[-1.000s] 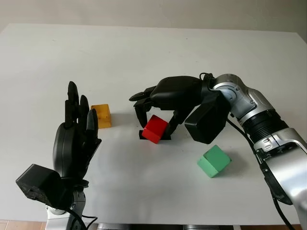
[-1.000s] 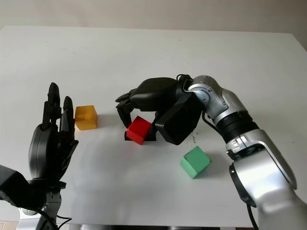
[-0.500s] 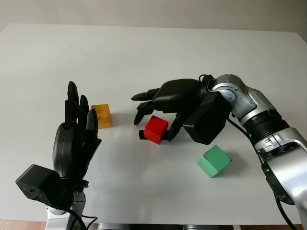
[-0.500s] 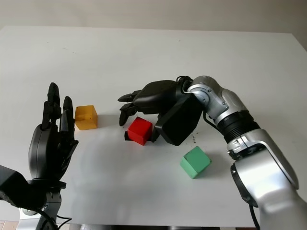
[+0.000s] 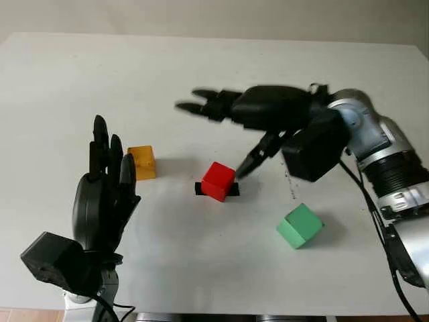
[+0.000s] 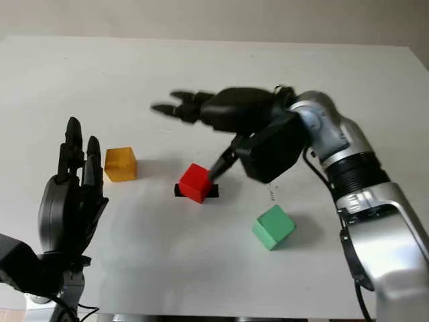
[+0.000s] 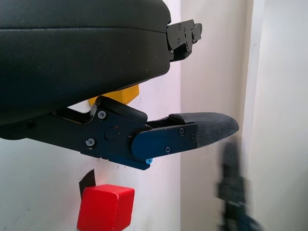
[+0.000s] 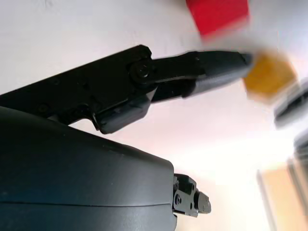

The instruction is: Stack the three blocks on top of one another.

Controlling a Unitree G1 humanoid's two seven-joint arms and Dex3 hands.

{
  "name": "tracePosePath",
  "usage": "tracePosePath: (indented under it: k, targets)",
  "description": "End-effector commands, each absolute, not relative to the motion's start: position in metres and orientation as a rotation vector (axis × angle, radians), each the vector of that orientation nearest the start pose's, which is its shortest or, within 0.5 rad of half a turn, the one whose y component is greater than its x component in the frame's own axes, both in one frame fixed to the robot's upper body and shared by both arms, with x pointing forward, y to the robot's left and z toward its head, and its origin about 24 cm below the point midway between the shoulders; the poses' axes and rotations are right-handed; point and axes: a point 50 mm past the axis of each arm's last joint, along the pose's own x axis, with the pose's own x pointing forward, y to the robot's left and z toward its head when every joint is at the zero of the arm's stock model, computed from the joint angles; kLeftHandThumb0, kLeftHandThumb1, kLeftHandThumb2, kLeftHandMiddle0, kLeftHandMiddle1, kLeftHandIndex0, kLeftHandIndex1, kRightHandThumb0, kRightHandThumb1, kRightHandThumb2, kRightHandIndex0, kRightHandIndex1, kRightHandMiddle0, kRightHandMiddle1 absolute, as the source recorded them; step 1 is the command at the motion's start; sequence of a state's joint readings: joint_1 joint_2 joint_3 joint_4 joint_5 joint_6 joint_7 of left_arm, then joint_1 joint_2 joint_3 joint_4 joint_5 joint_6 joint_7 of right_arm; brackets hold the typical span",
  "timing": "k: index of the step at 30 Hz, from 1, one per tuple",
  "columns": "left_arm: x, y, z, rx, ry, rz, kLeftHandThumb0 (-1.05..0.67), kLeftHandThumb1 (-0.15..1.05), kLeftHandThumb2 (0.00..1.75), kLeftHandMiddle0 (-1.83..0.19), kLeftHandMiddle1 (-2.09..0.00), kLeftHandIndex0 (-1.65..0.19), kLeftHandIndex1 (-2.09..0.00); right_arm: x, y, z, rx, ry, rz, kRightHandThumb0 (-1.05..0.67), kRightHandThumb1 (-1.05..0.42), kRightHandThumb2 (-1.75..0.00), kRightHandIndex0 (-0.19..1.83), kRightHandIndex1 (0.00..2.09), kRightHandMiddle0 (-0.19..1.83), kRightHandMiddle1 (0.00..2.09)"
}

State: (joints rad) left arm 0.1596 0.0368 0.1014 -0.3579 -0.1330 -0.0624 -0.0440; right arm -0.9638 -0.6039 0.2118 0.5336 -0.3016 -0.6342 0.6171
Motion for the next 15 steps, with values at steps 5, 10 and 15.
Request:
tracePosePath:
  k: [5,10,15]
  targets:
    - [0.216,0.191,0.1,-0.037,-0.296,0.073,-0.68,1.05,0.54,0.13,-0.05,0.15,-0.06,0.335,-0.2,0.228,-0.947,-0.601,0.519,-0.88,-1.05,-0.58,-0.19,0.0,-0.19,0.0]
    - [0.216,0.192,0.103,-0.03,-0.3,0.072,-0.7,1.05,0.52,0.13,-0.05,0.15,-0.06,0.308,-0.218,0.185,-0.657,-0.449,0.418,-0.84,-1.05,-0.61,-0.19,0.0,-0.19,0.0]
    - [0.217,0.193,0.101,-0.035,-0.29,0.056,-0.69,1.05,0.53,0.13,-0.05,0.16,-0.05,0.284,-0.217,0.15,-0.412,-0.321,0.335,-0.76,-1.05,-0.68,-0.19,0.0,-0.19,0.0]
